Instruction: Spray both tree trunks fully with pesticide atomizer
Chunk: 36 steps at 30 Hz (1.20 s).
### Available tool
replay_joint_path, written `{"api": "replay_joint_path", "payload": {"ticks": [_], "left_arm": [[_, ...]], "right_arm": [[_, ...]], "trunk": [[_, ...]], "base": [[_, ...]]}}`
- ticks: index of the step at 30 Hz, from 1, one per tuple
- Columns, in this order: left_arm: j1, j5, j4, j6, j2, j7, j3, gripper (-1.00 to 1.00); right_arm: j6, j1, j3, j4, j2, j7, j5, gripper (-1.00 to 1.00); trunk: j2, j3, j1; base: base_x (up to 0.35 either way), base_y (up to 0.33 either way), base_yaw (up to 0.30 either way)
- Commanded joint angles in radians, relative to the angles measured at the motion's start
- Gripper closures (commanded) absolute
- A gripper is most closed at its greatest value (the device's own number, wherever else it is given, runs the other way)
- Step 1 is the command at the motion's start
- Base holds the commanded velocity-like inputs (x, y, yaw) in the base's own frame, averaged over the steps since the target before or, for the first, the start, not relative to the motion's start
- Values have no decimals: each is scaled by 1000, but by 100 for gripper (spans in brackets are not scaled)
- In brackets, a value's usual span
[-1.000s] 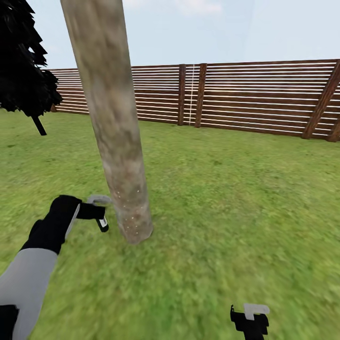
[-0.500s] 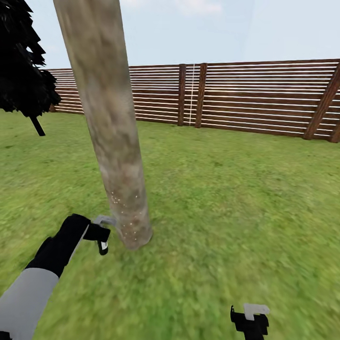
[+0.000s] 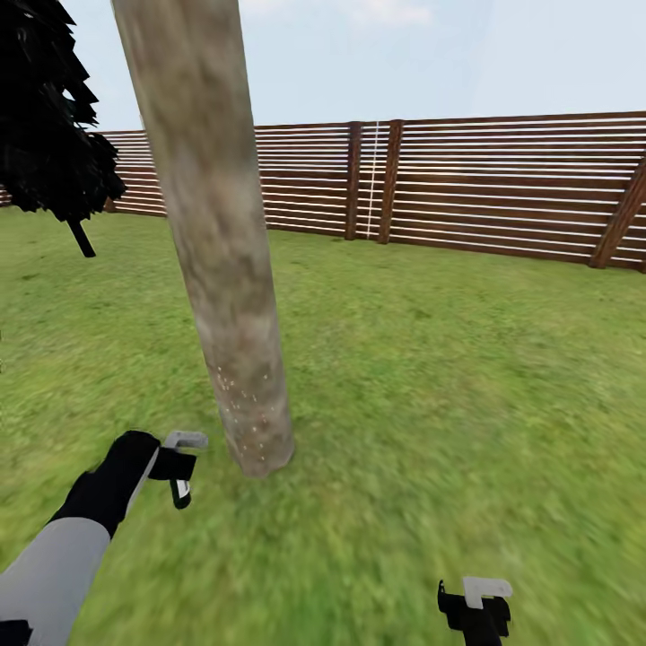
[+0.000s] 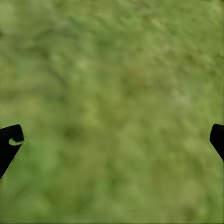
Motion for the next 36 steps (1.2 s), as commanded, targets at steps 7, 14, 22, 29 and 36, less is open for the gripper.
{"api": "replay_joint_path", "payload": {"ticks": [7,14,22,29,36], "left_arm": [[-47,2,-13,5,2,-5,0,100],[-54,1,121,-22,0,-5,-87,100],[-54,3,302,-184,1,4,-94,100],[-49,0,357,-194,-2,5,-97,100],[8,5,366,-241,2,18,-92,100]], "right_arm": [[0,0,0,0,0,0,0,-100],[0,0,0,0,0,0,0,-100],[0,0,0,0,0,0,0,-100],[0,0,-1,0,-1,0,0,-100],[0,0,-1,0,0,0,0,-100]], "trunk": [[0,0,0],[0,0,0],[0,0,0],[0,0,0],[0,0,0]], "base": [[54,0,13],[0,0,0],[48,0,0],[320,0,0],[55,-14,0]]}}
